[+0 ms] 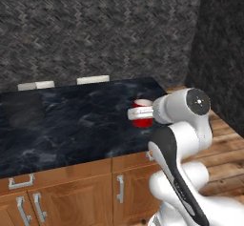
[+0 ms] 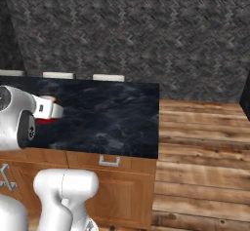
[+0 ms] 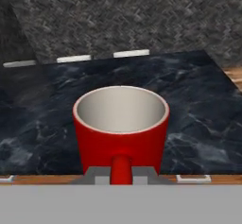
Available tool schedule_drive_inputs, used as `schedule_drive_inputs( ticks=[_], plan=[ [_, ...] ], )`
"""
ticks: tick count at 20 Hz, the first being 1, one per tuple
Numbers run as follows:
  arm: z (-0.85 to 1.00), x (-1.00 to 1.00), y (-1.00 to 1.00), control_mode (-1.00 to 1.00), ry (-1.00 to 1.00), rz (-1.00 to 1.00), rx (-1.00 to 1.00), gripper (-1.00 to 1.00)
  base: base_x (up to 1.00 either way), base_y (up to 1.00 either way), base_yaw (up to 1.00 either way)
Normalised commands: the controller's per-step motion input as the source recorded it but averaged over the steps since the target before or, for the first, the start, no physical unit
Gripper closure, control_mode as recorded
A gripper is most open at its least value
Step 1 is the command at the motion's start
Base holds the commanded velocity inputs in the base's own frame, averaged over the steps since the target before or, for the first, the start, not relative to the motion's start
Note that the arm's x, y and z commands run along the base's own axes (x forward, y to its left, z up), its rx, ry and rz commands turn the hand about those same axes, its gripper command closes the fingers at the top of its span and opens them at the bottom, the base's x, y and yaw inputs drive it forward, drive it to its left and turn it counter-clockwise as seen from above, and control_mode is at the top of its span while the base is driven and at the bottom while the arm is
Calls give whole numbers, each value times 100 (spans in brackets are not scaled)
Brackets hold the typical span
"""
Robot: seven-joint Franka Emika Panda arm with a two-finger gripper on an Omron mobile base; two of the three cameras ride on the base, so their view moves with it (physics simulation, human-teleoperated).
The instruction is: Open the cabinet directly in front. Then move the liquor and the mug to the dining counter with the jar on it.
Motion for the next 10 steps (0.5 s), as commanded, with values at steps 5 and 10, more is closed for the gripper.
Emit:
schedule_drive_inputs(
  ticks=[5,10],
  plan=[
    [0,28,-39,-100,5,27,9,100,0,0,0],
    [-12,59,-9,-100,2,16,1,100,0,0,0]
  ],
)
